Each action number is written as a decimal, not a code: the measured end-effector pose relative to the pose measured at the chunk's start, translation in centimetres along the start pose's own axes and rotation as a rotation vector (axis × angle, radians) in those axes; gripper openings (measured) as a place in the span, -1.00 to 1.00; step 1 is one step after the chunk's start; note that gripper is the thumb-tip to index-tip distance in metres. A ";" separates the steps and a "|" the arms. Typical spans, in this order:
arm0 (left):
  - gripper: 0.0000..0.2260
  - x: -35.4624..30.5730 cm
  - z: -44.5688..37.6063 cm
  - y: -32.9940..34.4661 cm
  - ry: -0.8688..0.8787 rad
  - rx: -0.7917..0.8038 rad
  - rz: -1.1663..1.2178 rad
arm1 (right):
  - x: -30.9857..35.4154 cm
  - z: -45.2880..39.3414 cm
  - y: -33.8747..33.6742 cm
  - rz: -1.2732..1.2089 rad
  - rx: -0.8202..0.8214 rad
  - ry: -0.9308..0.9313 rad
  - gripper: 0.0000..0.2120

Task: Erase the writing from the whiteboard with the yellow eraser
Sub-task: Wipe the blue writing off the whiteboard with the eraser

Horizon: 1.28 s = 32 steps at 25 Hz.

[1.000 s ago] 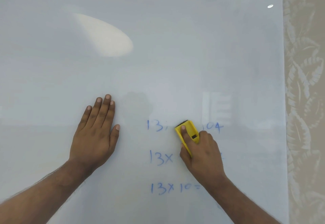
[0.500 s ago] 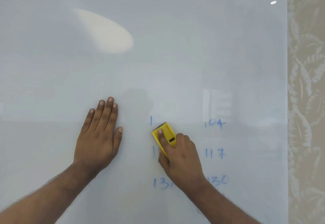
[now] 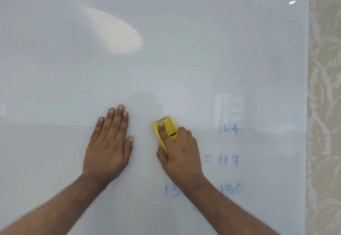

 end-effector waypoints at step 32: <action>-0.43 -0.5 2.7 0.4 0.000 0.032 0.003 | -18.6 5.0 -2.5 -0.147 -0.157 0.603 -0.49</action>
Point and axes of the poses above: each hand's wrist, its own z-axis away from the middle knuckle, its own y-axis out of the palm, x = y × z, the point moved 9 cm from there along -z, towards the middle knuckle, and after that the axes turned 7 degrees about y, right-handed, at the moved point
